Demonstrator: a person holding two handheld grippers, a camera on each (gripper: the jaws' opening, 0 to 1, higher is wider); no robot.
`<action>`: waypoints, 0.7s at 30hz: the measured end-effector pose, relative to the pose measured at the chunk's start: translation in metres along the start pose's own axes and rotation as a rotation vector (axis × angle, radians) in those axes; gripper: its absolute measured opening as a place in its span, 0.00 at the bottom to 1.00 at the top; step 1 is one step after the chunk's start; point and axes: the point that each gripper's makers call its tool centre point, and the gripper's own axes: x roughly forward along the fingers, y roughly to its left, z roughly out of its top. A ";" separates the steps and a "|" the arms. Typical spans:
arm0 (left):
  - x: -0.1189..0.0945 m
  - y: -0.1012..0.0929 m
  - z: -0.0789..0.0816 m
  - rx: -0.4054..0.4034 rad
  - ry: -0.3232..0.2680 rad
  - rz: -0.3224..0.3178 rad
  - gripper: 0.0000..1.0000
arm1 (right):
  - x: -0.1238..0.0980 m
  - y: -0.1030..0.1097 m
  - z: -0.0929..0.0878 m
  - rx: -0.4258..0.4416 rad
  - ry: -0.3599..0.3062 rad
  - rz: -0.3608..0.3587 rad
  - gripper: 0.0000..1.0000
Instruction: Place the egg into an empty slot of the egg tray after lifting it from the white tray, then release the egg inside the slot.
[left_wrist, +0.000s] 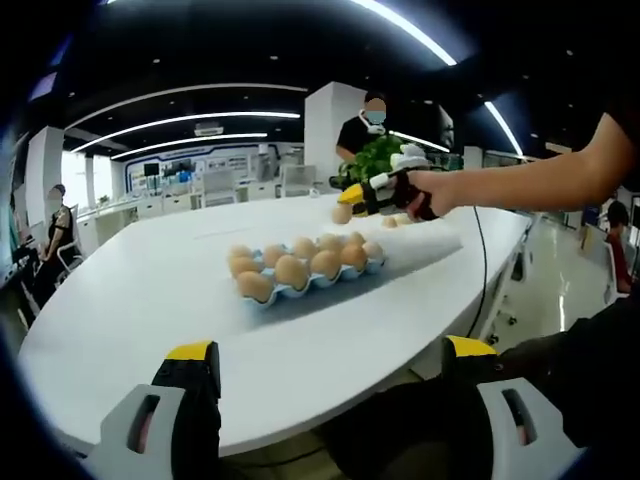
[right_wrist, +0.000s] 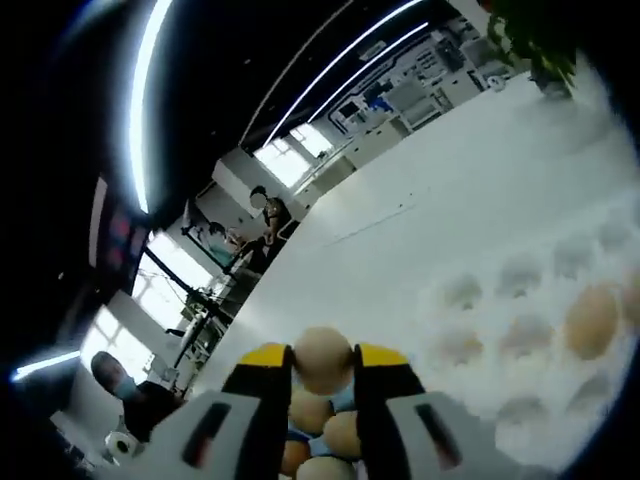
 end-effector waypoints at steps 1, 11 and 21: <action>0.000 -0.001 -0.001 0.005 0.004 -0.002 0.93 | 0.005 0.004 -0.002 -0.001 0.007 0.007 0.24; -0.004 0.003 -0.001 0.000 0.008 0.009 0.93 | 0.057 0.041 -0.017 -0.046 0.081 0.055 0.24; -0.009 0.005 -0.006 -0.013 0.009 0.021 0.93 | 0.086 0.045 -0.033 -0.303 0.190 -0.011 0.24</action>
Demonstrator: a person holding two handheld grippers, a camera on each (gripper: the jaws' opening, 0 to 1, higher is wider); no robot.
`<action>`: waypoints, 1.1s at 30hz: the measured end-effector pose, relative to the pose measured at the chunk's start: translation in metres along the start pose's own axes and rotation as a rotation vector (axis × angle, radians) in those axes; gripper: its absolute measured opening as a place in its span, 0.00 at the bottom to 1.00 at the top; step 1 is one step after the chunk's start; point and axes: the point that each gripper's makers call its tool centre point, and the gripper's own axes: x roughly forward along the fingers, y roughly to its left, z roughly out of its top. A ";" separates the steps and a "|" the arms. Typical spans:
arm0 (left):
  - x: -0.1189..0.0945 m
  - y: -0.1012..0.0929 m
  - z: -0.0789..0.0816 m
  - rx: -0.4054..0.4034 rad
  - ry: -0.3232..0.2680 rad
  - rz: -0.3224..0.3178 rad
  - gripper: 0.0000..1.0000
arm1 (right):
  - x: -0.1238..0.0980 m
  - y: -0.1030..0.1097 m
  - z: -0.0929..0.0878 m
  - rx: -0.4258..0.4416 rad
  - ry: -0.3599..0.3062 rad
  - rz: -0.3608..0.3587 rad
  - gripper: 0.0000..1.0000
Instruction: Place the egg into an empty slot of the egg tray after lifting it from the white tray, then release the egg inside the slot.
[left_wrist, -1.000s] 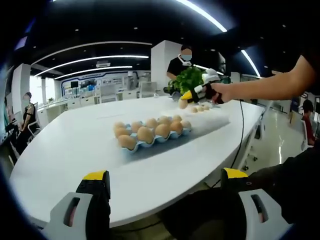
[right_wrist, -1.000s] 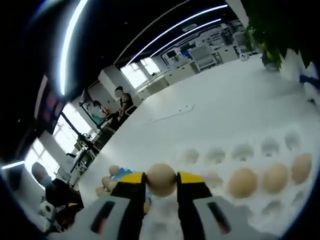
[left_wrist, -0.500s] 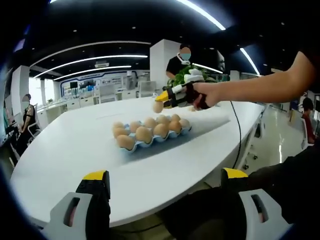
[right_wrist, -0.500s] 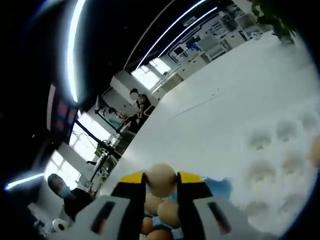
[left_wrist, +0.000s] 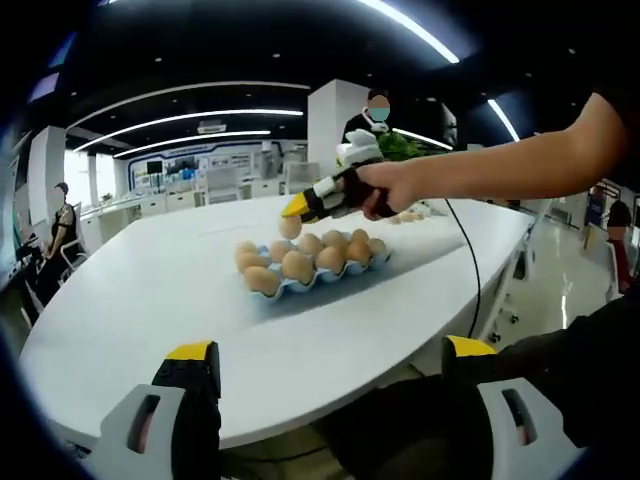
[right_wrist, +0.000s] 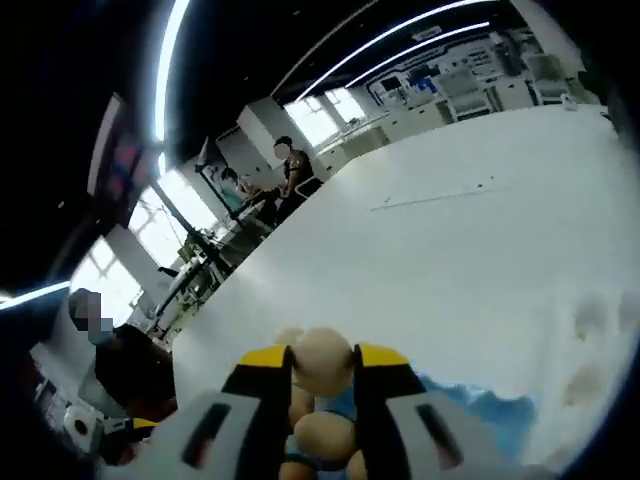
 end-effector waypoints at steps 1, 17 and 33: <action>0.000 -0.001 -0.001 0.002 0.003 -0.001 0.93 | 0.003 0.001 -0.001 -0.028 0.015 -0.012 0.24; -0.006 0.003 -0.005 -0.004 0.014 0.013 0.93 | 0.037 -0.002 -0.025 -0.300 0.238 -0.077 0.22; -0.004 -0.004 -0.006 -0.002 0.020 0.004 0.93 | 0.015 0.016 -0.014 -0.374 0.098 0.004 0.19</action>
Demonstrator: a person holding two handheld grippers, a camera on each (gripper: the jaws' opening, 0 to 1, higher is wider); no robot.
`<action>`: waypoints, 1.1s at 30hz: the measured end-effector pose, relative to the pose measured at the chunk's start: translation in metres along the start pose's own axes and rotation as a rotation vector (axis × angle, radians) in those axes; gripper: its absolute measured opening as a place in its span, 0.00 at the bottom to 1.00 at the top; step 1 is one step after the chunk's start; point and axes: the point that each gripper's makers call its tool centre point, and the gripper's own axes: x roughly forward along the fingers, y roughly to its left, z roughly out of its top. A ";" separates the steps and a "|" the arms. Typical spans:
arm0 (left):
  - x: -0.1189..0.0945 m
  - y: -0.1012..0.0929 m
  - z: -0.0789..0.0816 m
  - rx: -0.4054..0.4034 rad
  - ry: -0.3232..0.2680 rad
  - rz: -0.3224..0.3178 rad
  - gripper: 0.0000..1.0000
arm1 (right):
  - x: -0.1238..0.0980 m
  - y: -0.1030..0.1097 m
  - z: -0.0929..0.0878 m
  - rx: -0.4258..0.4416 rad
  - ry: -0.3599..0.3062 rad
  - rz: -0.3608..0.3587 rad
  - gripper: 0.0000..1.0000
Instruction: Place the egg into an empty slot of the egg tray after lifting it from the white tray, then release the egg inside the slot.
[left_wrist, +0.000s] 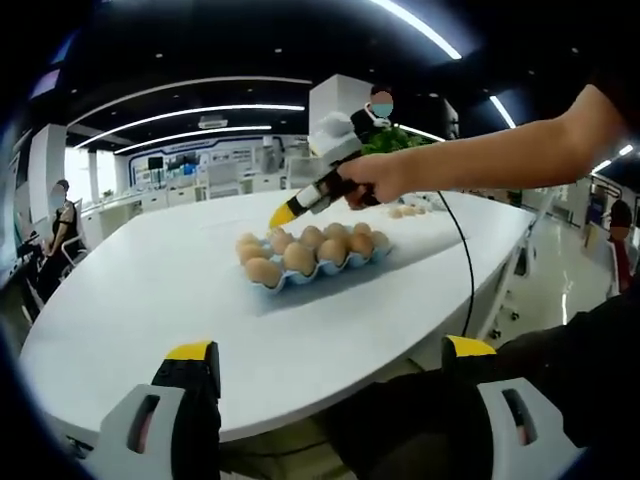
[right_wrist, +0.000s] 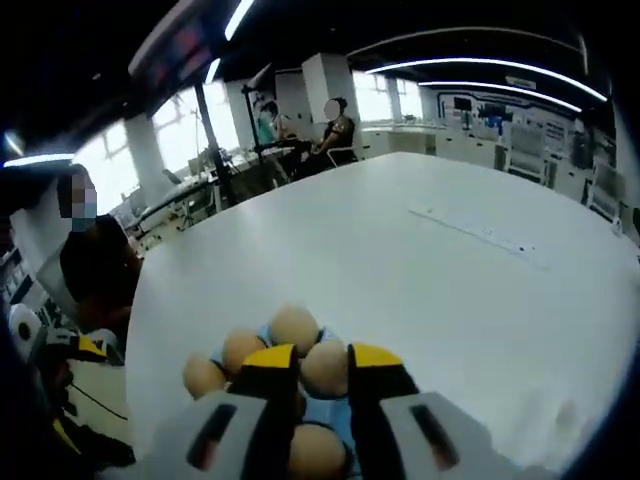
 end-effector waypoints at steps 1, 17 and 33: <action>0.000 0.000 0.000 0.001 0.000 0.000 0.93 | -0.003 0.000 0.002 0.002 -0.020 0.009 0.19; 0.007 -0.002 -0.004 -0.017 -0.015 -0.022 0.93 | -0.084 -0.039 -0.013 -0.031 -0.193 -0.188 0.21; 0.019 0.000 0.003 -0.024 -0.031 -0.019 0.93 | -0.218 -0.143 -0.075 0.171 -0.317 -0.754 0.24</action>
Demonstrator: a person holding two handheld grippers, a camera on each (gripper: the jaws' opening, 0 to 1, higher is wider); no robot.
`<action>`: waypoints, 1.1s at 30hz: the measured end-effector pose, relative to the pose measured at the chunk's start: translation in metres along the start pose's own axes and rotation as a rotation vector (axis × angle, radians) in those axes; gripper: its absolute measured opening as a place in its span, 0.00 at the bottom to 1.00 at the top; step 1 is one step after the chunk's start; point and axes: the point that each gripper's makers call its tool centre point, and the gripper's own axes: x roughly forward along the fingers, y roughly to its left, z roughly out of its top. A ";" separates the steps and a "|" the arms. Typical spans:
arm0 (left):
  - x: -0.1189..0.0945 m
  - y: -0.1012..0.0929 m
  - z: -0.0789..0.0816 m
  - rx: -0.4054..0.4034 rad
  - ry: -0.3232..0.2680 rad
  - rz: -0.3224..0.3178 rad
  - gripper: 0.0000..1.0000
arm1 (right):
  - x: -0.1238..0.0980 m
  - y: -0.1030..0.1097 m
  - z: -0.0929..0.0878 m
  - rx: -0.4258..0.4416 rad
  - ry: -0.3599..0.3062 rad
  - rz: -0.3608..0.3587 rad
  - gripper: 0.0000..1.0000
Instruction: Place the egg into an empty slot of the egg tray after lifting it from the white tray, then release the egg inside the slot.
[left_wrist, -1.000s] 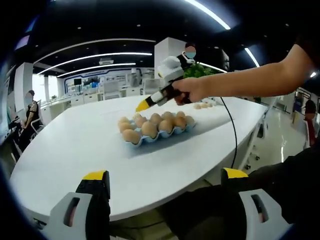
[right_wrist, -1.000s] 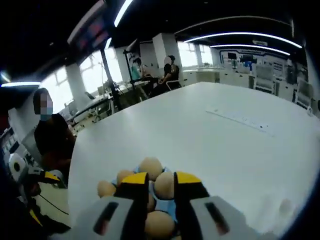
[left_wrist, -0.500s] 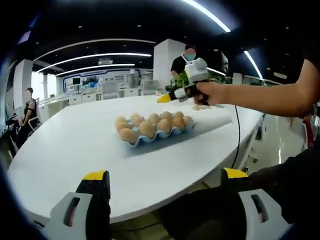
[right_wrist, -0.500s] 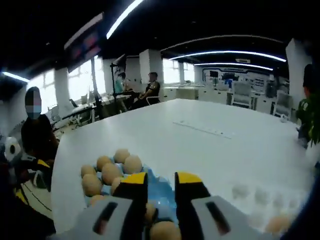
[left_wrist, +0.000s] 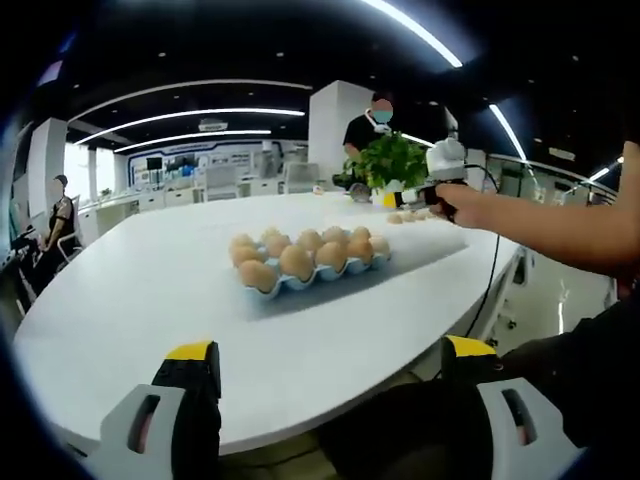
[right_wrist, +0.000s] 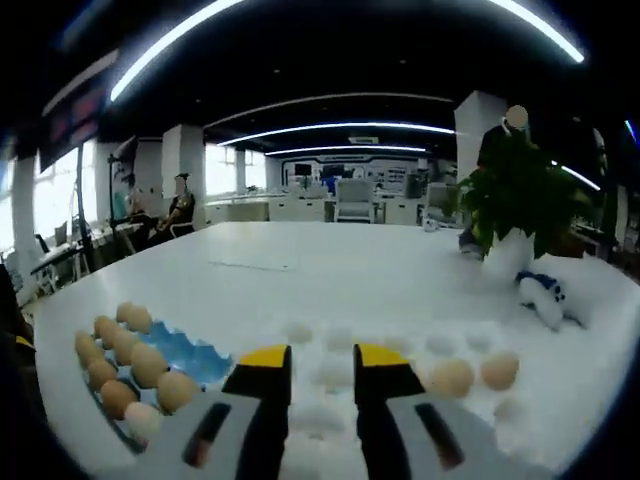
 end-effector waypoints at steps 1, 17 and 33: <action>0.002 0.000 0.000 0.000 0.000 -0.002 0.93 | -0.001 -0.007 -0.004 0.002 0.006 -0.013 0.24; 0.017 -0.018 -0.006 0.010 0.034 -0.057 0.93 | 0.030 -0.047 -0.037 -0.069 0.056 -0.105 0.25; 0.025 -0.021 0.001 0.025 0.032 -0.076 0.93 | 0.039 -0.051 -0.038 0.015 0.021 -0.132 0.26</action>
